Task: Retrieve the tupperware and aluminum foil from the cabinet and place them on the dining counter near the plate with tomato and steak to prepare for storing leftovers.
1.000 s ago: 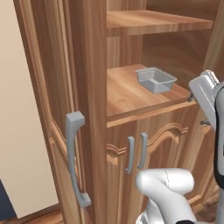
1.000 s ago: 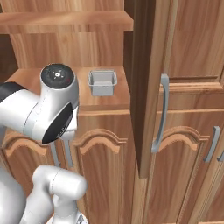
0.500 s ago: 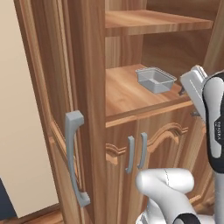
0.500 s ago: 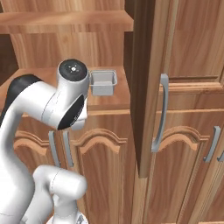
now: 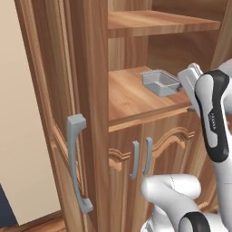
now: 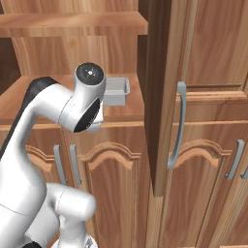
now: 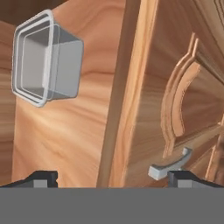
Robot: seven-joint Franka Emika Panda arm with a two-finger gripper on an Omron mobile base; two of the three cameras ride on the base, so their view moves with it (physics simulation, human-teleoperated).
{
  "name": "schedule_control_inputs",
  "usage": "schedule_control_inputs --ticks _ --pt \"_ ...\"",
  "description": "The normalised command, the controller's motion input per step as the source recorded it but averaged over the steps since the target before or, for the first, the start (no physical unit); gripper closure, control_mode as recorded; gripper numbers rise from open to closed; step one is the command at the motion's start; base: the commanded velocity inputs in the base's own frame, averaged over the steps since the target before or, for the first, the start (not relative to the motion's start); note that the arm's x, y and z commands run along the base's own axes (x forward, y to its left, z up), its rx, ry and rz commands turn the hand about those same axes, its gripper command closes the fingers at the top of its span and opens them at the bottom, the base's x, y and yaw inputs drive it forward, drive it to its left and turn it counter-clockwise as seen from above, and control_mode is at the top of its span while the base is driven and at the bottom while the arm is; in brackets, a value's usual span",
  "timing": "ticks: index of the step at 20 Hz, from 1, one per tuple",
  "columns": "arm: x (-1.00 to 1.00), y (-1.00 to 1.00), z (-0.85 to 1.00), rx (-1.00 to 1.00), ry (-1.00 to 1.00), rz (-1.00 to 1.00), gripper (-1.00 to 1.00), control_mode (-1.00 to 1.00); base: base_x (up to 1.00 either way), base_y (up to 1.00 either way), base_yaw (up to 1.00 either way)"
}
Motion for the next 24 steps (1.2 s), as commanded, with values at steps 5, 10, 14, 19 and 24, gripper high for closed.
schedule_control_inputs --ticks 5,10,14,19,24 --pt "0.52 0.0 0.0 0.0 0.0 0.0 -1.0 -1.0 0.0 0.0 0.0" --pt "0.52 0.0 0.0 -0.01 0.02 0.0 -1.0 -1.0 0.0 0.0 0.0" --pt "0.53 0.0 0.0 -0.02 0.03 -0.01 -1.0 -1.0 0.0 0.0 0.0" --pt "0.42 -0.11 -0.02 -0.02 0.02 -0.01 -1.0 -1.0 0.0 0.0 0.0" --pt "0.35 -0.17 -0.1 0.0 0.02 0.0 -1.0 -1.0 0.0 0.0 0.0"
